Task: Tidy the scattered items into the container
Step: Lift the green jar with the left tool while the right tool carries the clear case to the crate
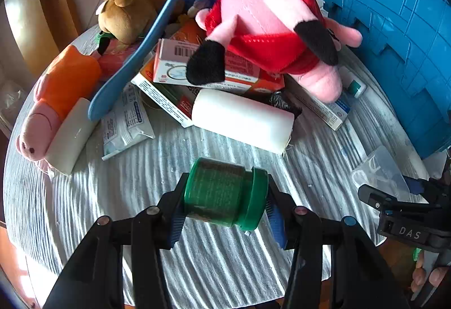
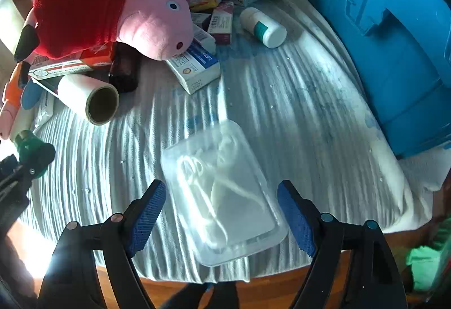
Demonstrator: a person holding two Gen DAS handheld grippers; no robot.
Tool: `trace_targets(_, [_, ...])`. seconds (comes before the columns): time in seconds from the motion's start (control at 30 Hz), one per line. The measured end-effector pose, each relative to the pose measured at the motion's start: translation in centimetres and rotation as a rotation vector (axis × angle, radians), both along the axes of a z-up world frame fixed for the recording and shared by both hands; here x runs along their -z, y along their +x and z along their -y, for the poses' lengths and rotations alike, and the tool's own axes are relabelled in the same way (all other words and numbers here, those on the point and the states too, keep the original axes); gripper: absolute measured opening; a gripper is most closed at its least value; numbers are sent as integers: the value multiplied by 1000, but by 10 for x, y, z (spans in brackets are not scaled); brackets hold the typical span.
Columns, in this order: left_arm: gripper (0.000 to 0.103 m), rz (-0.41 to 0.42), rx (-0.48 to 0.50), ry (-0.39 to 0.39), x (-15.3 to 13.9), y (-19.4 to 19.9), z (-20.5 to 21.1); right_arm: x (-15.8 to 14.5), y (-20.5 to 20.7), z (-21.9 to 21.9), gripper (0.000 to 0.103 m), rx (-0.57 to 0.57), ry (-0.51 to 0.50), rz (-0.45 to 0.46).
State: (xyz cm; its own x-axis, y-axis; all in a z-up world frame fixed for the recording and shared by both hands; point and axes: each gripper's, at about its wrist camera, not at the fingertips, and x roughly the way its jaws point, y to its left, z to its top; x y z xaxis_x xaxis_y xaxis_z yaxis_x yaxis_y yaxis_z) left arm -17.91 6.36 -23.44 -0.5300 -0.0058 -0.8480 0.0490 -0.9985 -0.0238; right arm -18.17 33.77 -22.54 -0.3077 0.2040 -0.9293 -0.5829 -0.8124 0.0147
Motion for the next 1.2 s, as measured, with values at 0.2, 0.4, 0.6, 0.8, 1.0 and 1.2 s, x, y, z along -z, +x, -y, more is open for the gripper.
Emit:
trace_targets(0.2, [49,13,30,6,4,3,-9,2,-9,2,78,-85,41,77])
trace_targets(0.4, [49,-26,51,-6,-15,13,-19,-23,-15,9,60,-115,88,25])
trace_targets(0.6, [49,-135,56,-12,-62,21,-24,-87,-22,24,60,-157,138,-113])
trace_targets(0.8, [49,-281,62,-28,-122,23,-27,-162,-25,40,61,-192,246,-265])
trace_targets(1.0, [49,-422,84,-37,-185,12,-42,-245,-28,34,61,-197,386,-387])
trace_targets(1.2, [49,-551,143,-39,-252,-10,-85,-328,-9,-5,61,-136,525,-467])
